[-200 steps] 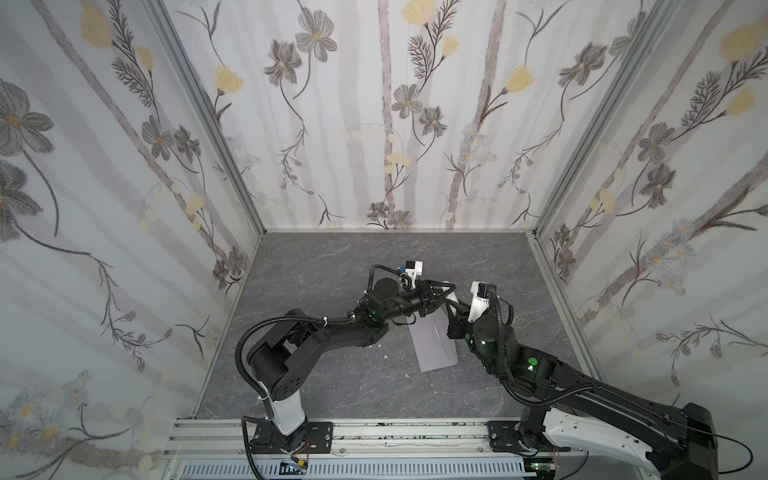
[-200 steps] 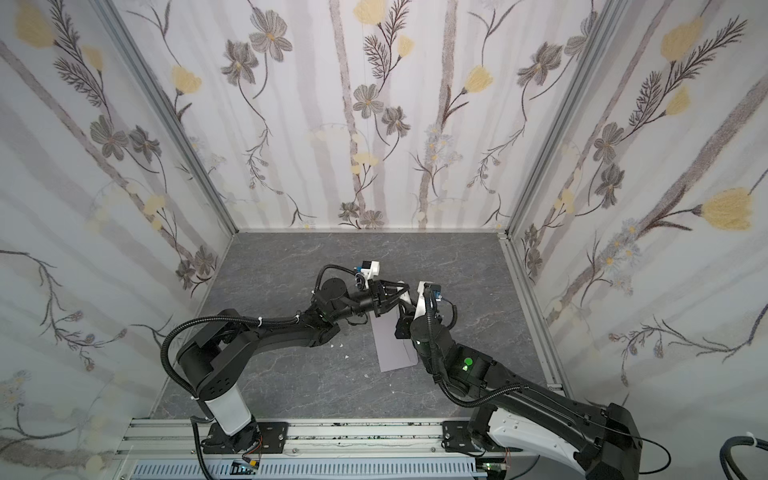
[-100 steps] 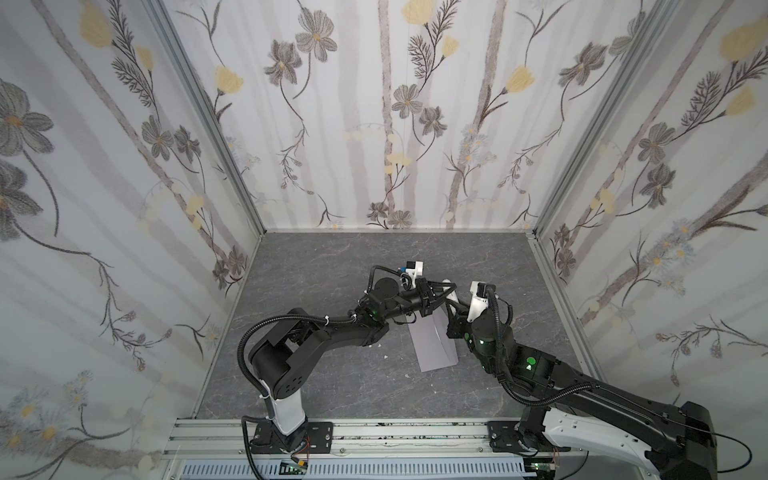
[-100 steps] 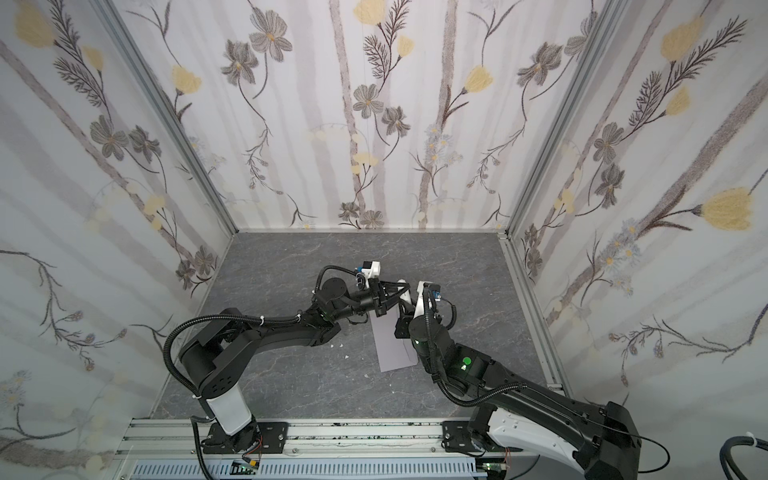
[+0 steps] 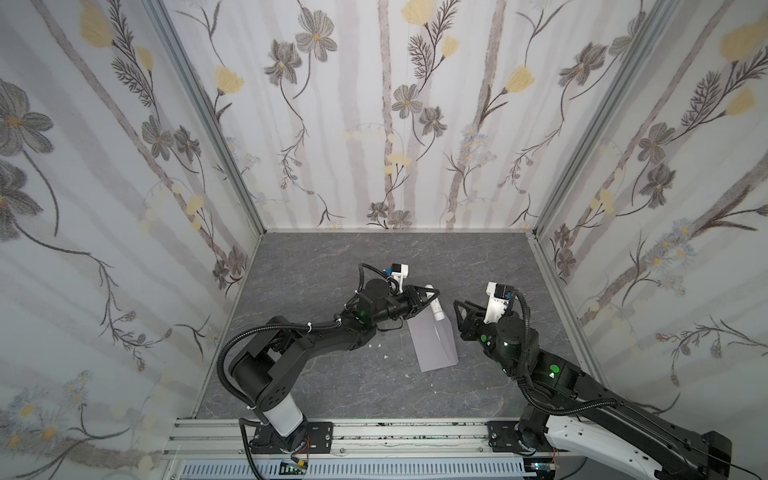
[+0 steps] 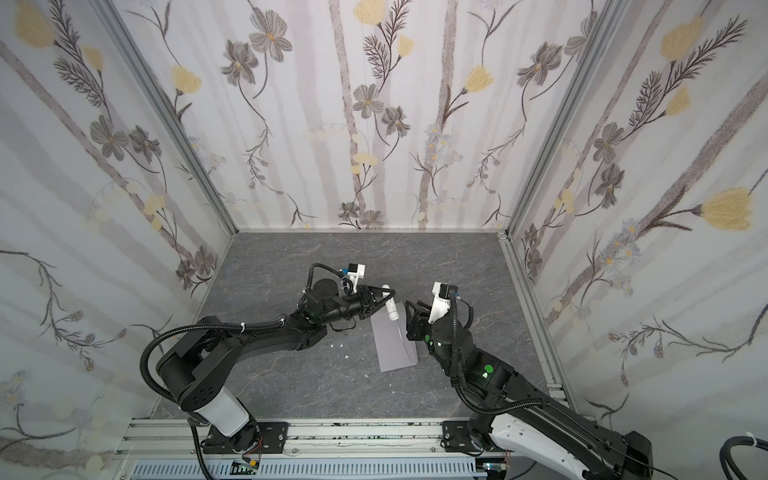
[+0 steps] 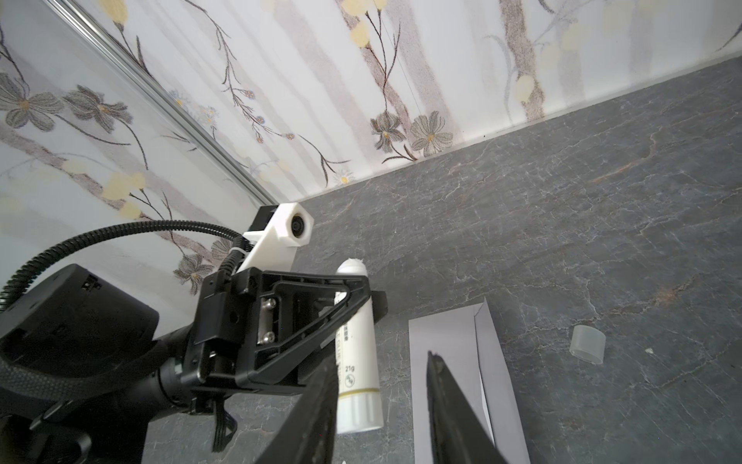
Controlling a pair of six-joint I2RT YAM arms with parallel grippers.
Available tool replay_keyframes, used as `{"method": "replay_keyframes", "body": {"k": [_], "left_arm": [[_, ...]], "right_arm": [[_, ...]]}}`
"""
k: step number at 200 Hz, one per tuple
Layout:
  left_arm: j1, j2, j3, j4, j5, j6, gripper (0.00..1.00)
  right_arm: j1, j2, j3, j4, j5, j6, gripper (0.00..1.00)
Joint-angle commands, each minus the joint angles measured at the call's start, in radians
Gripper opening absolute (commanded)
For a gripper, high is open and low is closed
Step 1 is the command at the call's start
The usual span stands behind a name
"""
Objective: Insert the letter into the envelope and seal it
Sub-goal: 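Lower the open right gripper to the flap edge while the left holds the stick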
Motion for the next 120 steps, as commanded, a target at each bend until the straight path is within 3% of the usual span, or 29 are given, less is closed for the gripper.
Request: {"method": "replay_keyframes", "body": {"k": [1,24,46,78,120], "left_arm": [[0.002,-0.051,-0.013,-0.268,-0.06,0.249,0.0],[-0.003,-0.092,-0.009,-0.47,-0.098,0.411,0.0],[-0.014,-0.095,-0.017,-0.568,-0.098,0.502,0.0],[-0.042,-0.06,-0.05,-0.58,-0.095,0.534,0.0],[-0.056,-0.004,-0.048,-0.579,-0.129,0.53,0.0]], "right_arm": [[-0.054,-0.004,-0.013,-0.085,-0.135,0.016,0.37],[-0.17,0.012,-0.044,-0.099,-0.238,0.01,0.35],[-0.24,0.051,-0.069,-0.096,-0.288,-0.001,0.26],[-0.306,0.128,-0.094,-0.06,-0.33,-0.017,0.11],[-0.391,0.267,-0.105,0.012,-0.396,-0.024,0.01]]}}
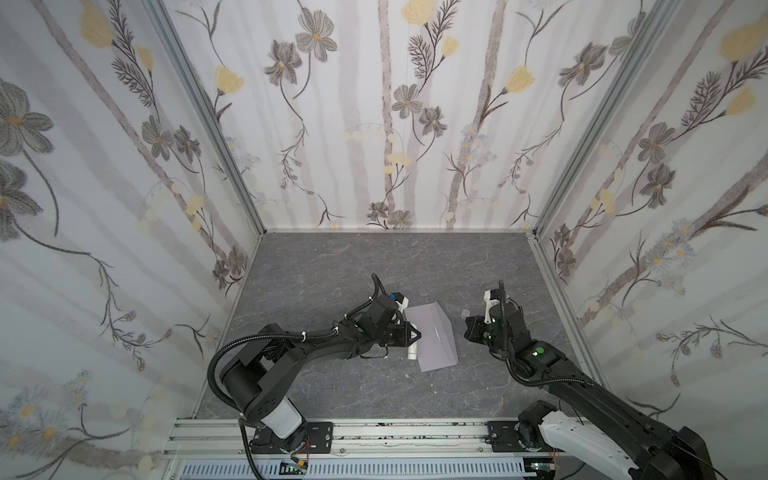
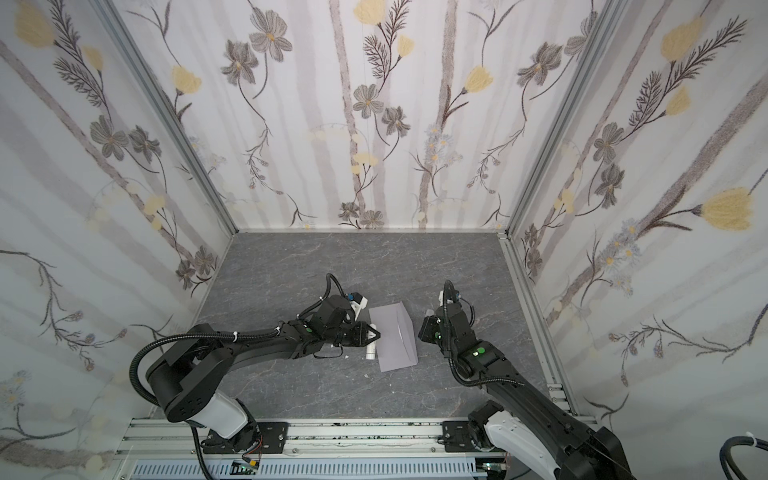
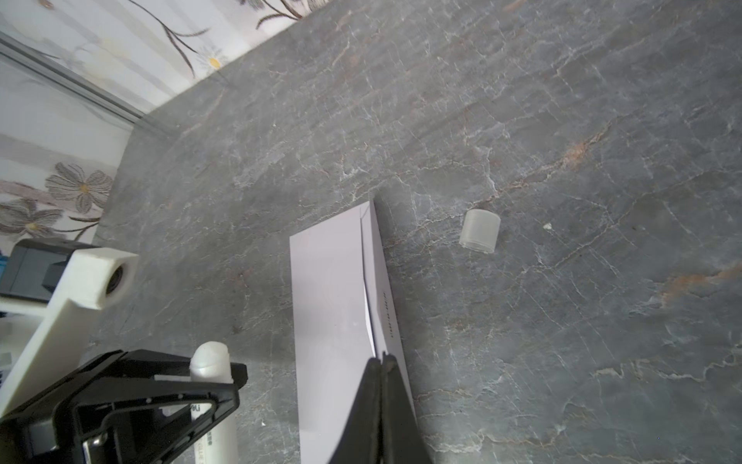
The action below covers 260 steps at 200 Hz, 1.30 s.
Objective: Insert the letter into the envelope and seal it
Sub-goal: 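Lower the open right gripper to the flap edge while the left holds the stick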
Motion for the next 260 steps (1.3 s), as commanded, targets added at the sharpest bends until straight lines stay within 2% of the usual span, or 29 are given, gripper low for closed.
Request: {"method": "replay_keyframes", "body": {"k": [1,60,127,195,260], "left_arm": [[-0.003,0.019,0.007,0.004,-0.034,0.033,0.0],[-0.003,0.145,0.083,0.002,-0.039,0.044,0.0],[0.014,0.226,0.124,-0.006,-0.044,0.044,0.0],[0.021,0.234,0.134,-0.017,-0.048,0.055,0.0],[0.021,0.245,0.149,-0.026,-0.049,0.055,0.0]], "right_arm": [[-0.029,0.059,0.0,0.086,-0.053,-0.012,0.01],[-0.038,0.301,0.041,0.208,-0.116,-0.026,0.0],[0.022,0.414,0.029,0.311,-0.149,0.021,0.0],[0.103,0.551,0.052,0.373,-0.164,0.068,0.0],[0.131,0.638,0.059,0.411,-0.17,0.104,0.0]]}}
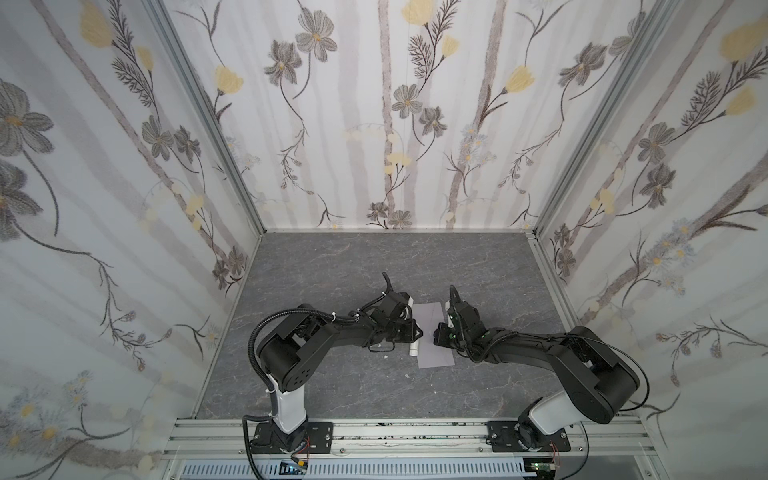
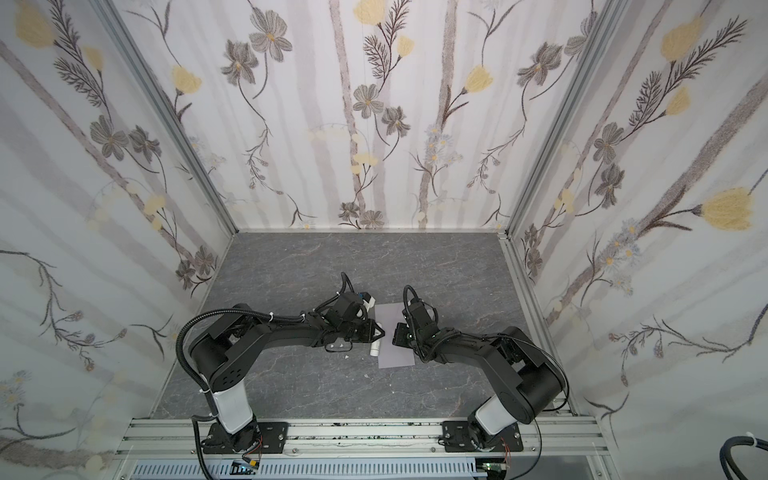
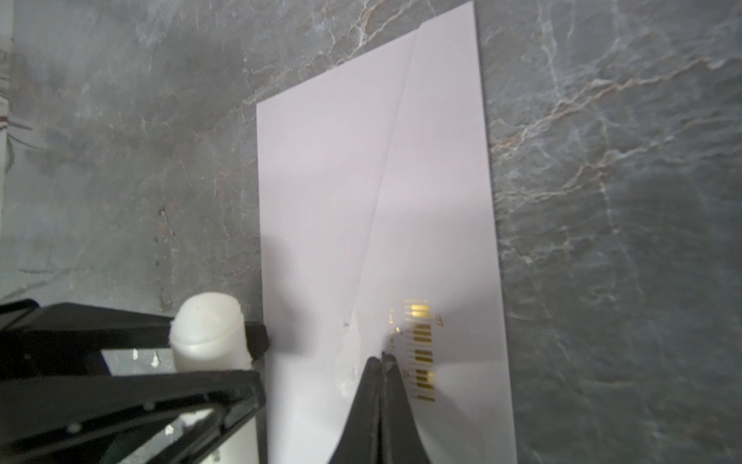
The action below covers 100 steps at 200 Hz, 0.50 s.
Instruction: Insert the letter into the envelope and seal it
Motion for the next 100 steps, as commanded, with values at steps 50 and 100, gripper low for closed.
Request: {"method": "replay_keyframes", "body": {"k": [50,100], "left_arm": [[0.002,0.014,0.016,-0.038,-0.035,0.015,0.0],[0.002,0.022,0.031,-0.062,-0.054,0.033,0.0]], "right_arm": [[0.032,0.054,0.028,0.068,-0.039,0.053,0.0],[0.016,-0.089,0.017,-0.01,-0.02,0.042,0.0]]}}
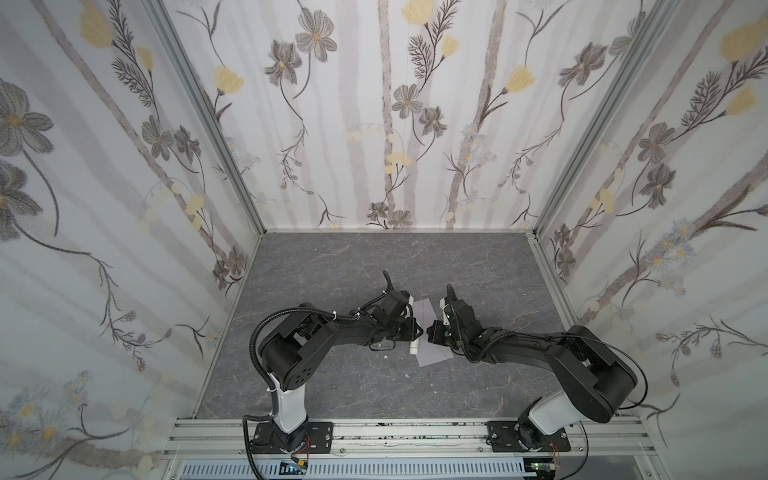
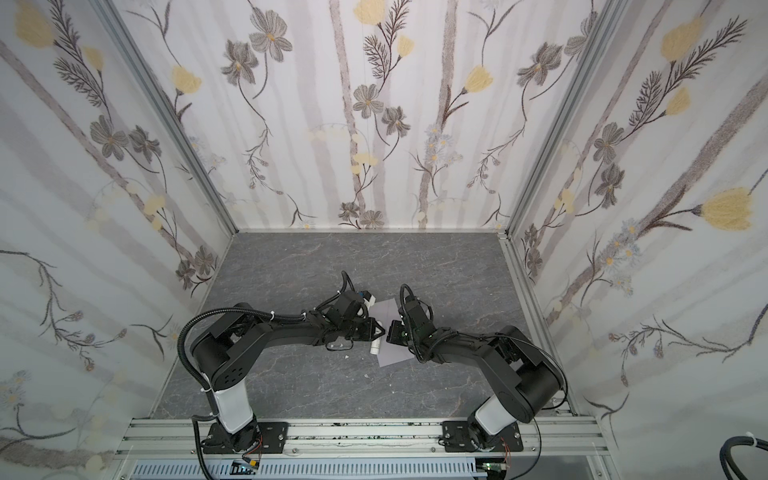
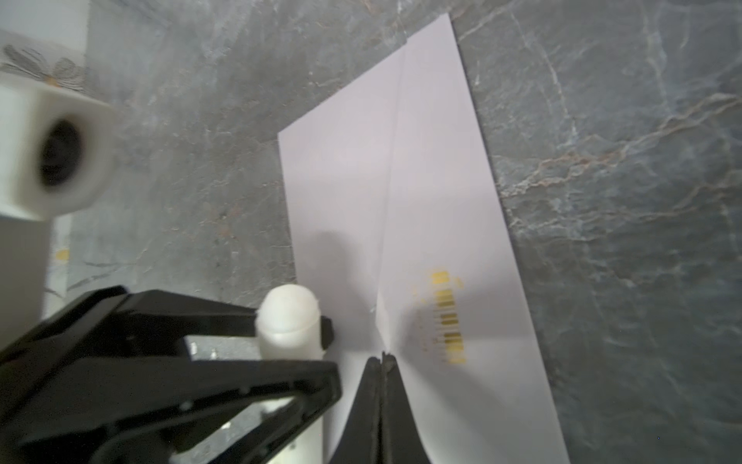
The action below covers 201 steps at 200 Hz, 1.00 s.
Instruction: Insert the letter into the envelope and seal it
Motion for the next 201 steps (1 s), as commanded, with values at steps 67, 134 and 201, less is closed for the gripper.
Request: {"method": "replay_keyframes", "body": {"k": [67,134,201], "left_arm": [[0.001,-0.001,0.047,-0.093,-0.055,0.052,0.0],[0.011,0.009,0.096,-0.193,-0.134,0.079,0.0],[0.013,0.076,0.127,-0.203,-0.111,0.103,0.0]], "right_arm": [[-0.022,0.008,-0.014,-0.006,0.018,-0.013,0.0],[-0.019,0.047,-0.071,0.018,0.023,0.042,0.0],[0.014,-0.019,-0.139,0.024,0.028,0.12,0.0]]}}
